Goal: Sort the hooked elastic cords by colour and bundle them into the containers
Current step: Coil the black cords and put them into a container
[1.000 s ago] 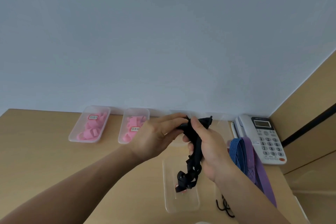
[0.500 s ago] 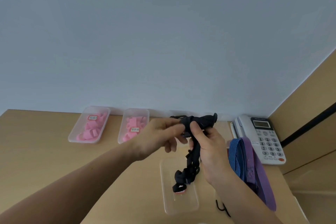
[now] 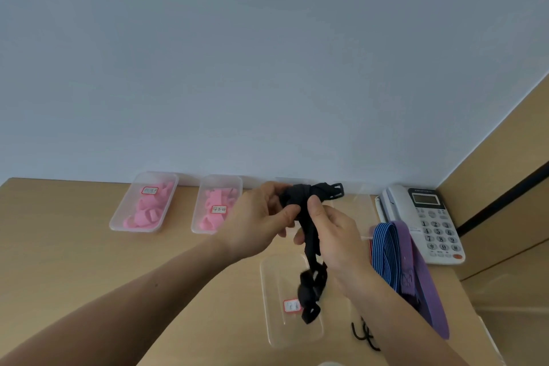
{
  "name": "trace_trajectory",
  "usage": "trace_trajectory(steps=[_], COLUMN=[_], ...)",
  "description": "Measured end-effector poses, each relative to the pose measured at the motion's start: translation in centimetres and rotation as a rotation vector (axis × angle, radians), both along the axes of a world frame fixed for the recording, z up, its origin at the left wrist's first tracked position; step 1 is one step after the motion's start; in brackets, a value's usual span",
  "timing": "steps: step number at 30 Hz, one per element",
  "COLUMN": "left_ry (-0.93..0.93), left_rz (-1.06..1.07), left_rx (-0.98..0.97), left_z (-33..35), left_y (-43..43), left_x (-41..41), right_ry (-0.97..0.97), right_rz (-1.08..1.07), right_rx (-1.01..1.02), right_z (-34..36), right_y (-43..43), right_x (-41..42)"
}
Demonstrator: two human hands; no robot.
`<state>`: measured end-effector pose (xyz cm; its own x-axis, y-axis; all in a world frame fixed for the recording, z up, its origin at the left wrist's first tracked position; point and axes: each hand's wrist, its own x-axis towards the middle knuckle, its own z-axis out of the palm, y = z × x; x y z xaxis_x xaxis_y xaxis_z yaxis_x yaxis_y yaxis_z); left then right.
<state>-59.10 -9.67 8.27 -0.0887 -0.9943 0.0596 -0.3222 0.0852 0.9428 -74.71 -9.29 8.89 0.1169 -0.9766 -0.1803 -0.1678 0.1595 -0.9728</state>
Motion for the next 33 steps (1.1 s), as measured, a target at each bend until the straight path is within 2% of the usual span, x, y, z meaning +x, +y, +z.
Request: trace_trajectory(steps=[10, 15, 18, 20, 21, 24, 26, 29, 33], left_ry=[-0.496, -0.741, -0.841, -0.722, -0.583, -0.039, 0.255, 0.359, 0.402], left_rz=[0.107, -0.012, -0.023, -0.019, -0.003, -0.011, -0.090, -0.210, -0.113], left_rx=[-0.509, -0.836, -0.965, -0.863, -0.711, 0.008, 0.277, 0.345, 0.333], left_z=[-0.7, -2.2, -3.1, -3.3, -3.1, -1.3, -0.4, 0.5, 0.5], left_y=[-0.1, -1.1, -1.7, -1.5, -1.2, -0.8, -1.1, -1.2, -1.4], left_x=[0.7, 1.0, 1.8, 1.8, 1.6, 1.1, 1.2, 1.2, 1.1], right_ry=[-0.244, -0.180, -0.226, -0.279, -0.292, -0.304, -0.271, -0.164, -0.111], right_rz=[-0.058, -0.061, -0.062, -0.064, -0.070, -0.082, -0.069, -0.008, 0.060], right_rx=[0.140, 0.134, 0.171, 0.181, 0.168, 0.094, 0.034, -0.075, -0.085], right_z=[0.2, 0.0, -0.1, -0.2, -0.3, -0.3, -0.2, -0.2, -0.4], right_y=[-0.9, -0.3, -0.4, -0.6, -0.7, -0.9, -1.1, -1.0, -0.9], right_x=[-0.3, 0.6, 0.3, 0.2, 0.1, 0.1, 0.1, 0.2, 0.1])
